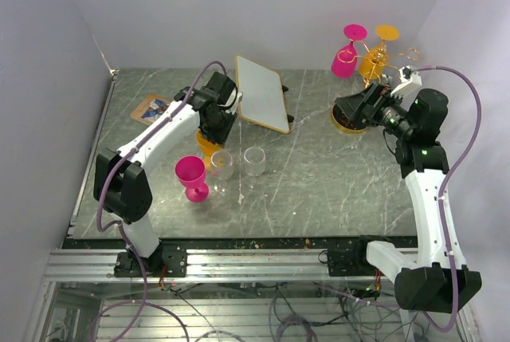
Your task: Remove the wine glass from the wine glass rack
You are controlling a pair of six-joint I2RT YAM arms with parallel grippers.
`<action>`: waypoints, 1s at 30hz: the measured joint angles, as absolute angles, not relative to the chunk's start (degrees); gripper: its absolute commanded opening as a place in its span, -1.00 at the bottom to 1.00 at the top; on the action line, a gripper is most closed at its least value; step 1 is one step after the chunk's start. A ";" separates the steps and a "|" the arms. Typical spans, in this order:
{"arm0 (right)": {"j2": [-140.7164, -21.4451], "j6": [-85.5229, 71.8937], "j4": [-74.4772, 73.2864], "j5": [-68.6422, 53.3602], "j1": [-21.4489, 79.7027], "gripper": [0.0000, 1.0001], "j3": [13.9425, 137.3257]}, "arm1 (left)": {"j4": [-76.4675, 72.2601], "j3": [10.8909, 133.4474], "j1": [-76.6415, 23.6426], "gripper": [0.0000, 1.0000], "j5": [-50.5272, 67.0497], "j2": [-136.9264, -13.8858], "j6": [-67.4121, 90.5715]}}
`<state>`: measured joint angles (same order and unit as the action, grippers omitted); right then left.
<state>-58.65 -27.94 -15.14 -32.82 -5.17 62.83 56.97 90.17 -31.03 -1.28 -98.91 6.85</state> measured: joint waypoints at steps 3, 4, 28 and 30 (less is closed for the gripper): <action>-58.72 -27.75 -15.73 -32.69 -5.17 0.99 63.53 | 57.78 92.42 -30.83 0.09 -1.87 -98.91 6.83; -58.78 -27.66 -15.94 -32.67 -5.17 0.99 63.90 | 58.22 94.17 -30.83 0.12 -2.24 -98.91 6.83; -73.84 -26.70 -29.98 -10.87 -5.15 0.97 88.12 | 4.25 74.70 -30.55 0.57 2.22 -64.75 9.39; -76.88 -26.92 -30.74 -7.49 -5.17 0.96 91.70 | 2.44 71.55 -30.55 0.58 2.15 -63.48 8.47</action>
<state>-76.88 -26.92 -30.74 -7.49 -5.17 91.70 2.44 71.55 -30.55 2.15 -63.48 8.47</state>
